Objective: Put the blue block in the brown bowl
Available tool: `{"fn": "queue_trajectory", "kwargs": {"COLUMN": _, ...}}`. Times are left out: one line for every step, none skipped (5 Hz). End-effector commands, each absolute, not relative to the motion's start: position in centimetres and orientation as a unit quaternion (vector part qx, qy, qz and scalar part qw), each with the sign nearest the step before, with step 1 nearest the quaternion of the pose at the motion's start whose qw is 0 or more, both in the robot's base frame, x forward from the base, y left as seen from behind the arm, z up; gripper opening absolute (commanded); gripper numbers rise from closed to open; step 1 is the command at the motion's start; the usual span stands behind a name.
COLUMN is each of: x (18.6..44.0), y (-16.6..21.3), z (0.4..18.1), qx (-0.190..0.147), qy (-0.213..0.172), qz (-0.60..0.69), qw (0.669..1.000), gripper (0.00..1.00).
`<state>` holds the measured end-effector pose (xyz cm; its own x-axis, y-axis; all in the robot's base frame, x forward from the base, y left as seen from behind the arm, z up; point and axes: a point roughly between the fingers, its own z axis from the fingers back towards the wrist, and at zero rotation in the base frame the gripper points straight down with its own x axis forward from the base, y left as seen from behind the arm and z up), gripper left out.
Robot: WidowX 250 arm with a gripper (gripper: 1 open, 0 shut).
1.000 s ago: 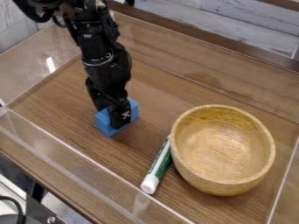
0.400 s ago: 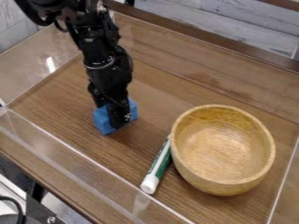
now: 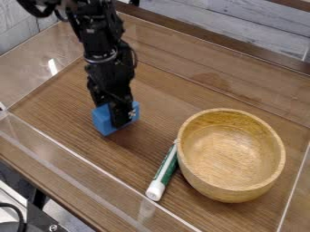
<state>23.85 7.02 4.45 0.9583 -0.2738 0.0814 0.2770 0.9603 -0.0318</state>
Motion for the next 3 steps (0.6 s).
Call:
{"fn": "queue_trajectory", "kwargs": {"x": 25.2, "y": 7.0, "z": 7.4, "qx": 0.002, "qy": -0.069, "qz": -0.132, "qw": 0.989, "gripper": 0.0}}
{"fn": "queue_trajectory", "kwargs": {"x": 25.4, "y": 6.1, "z": 9.0, "qx": 0.01, "qy": -0.073, "qz": -0.119, "qw": 0.99, "gripper": 0.0}}
{"fn": "queue_trajectory", "kwargs": {"x": 25.4, "y": 4.5, "z": 9.8, "qx": 0.013, "qy": -0.08, "qz": -0.11, "qw": 0.991, "gripper": 0.0}}
